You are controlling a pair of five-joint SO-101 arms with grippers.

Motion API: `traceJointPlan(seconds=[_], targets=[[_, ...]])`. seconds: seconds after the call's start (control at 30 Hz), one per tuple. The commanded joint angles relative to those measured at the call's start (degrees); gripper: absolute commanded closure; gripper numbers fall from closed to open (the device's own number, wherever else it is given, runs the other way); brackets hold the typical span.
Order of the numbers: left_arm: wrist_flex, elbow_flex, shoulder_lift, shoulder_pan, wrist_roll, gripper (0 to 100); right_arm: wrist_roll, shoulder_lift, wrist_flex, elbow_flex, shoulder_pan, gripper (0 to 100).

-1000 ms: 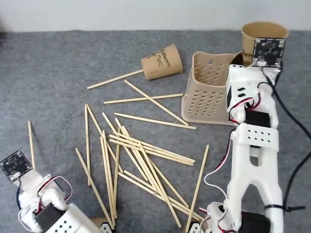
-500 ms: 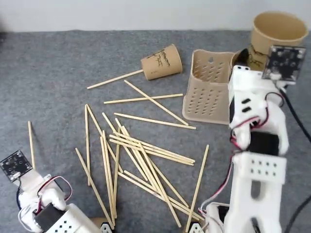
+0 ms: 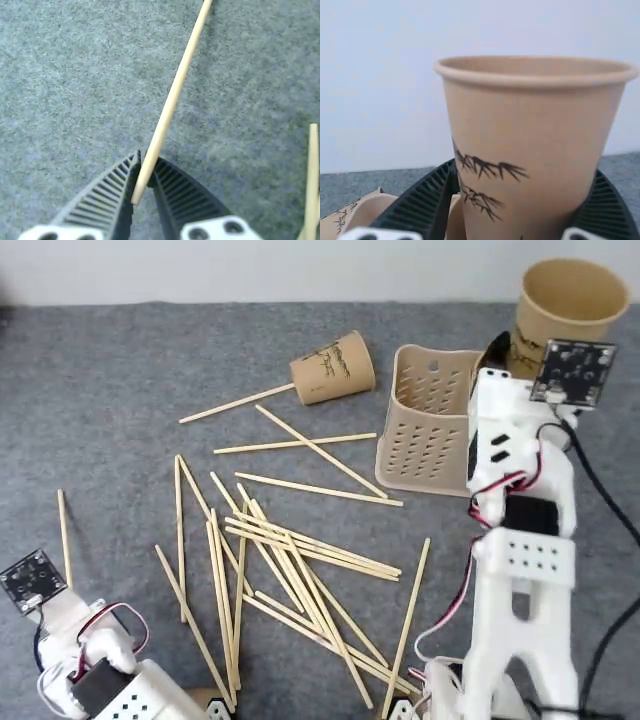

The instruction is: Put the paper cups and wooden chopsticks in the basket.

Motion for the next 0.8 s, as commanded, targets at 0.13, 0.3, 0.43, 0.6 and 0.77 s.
traceJointPlan(seconds=[0.13, 0.3, 0.43, 0.6, 0.77], targets=[[0.26, -1.1, -0.88, -0.18, -0.09, 99, 1.49, 9.01, -4.7, -0.62, -0.13, 65.4], [0.26, -1.1, -0.88, -0.18, -0.09, 99, 1.58, 9.19, 0.22, -0.62, -0.13, 53.6], [0.26, -1.1, -0.88, -0.18, -0.09, 99, 1.49, 3.91, 6.02, -0.62, -0.57, 48.2], [0.26, -1.1, -0.88, -0.18, -0.09, 99, 1.49, -4.79, 11.21, -0.62, -1.8, 48.2], [0.26, -1.1, -0.88, -0.18, -0.09, 99, 1.41, -12.53, 15.25, -0.62, -3.82, 48.3]])
